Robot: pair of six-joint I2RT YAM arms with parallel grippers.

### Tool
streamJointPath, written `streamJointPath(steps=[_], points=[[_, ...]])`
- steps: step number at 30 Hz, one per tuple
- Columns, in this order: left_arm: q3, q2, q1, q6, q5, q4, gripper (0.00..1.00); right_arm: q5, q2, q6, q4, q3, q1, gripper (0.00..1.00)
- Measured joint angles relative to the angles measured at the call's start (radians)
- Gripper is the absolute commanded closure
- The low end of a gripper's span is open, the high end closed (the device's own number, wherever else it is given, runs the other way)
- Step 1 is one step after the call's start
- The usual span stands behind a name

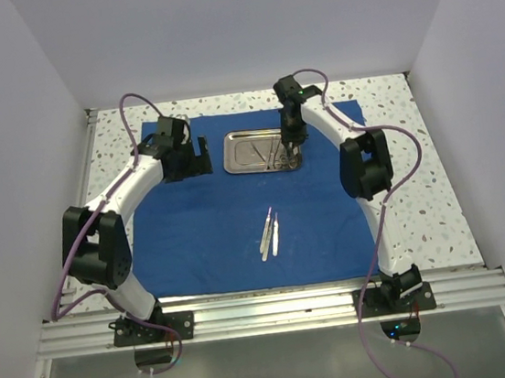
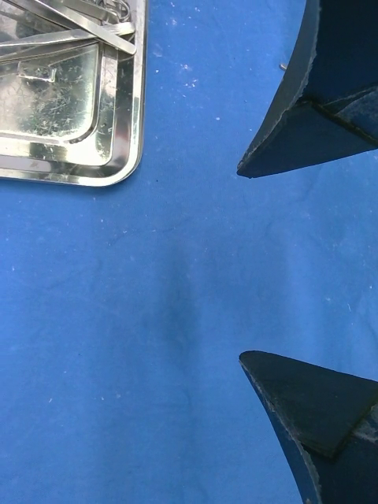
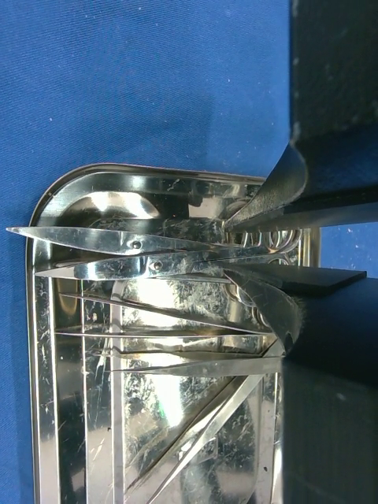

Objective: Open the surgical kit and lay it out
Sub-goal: Place the medical item in the container, then adjust the medical item in the container.

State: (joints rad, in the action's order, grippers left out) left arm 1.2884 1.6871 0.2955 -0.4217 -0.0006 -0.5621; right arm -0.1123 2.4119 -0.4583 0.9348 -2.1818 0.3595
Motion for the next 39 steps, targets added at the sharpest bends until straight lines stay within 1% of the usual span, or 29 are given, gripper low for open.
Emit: streamJointPath(steps=[3,12,17,24,28,34,39], points=[[0.0,0.0,0.0,0.001,0.0,0.0,0.05,0.001,0.002,-0.005,0.0,0.0,0.002,0.77],[0.0,0.0,0.0,0.014,0.0,0.0,0.05,0.0,0.038,-0.006,0.006,-0.033,0.015,0.76],[0.0,0.0,-0.001,0.014,0.0,0.006,0.05,-0.002,0.05,-0.005,0.014,-0.042,0.022,0.78],[0.0,0.0,-0.001,0.017,0.0,0.01,0.05,-0.017,0.05,-0.003,0.019,-0.042,0.026,0.9],[0.0,0.002,-0.001,0.021,0.0,0.017,0.05,-0.029,0.05,0.001,0.024,-0.044,0.026,0.94],[0.0,0.005,-0.001,0.021,0.0,0.019,0.05,-0.053,0.048,0.022,0.066,-0.076,0.026,0.96],[0.0,0.005,-0.001,0.021,0.0,0.02,0.05,-0.052,0.006,0.033,0.073,-0.085,0.026,0.95]])
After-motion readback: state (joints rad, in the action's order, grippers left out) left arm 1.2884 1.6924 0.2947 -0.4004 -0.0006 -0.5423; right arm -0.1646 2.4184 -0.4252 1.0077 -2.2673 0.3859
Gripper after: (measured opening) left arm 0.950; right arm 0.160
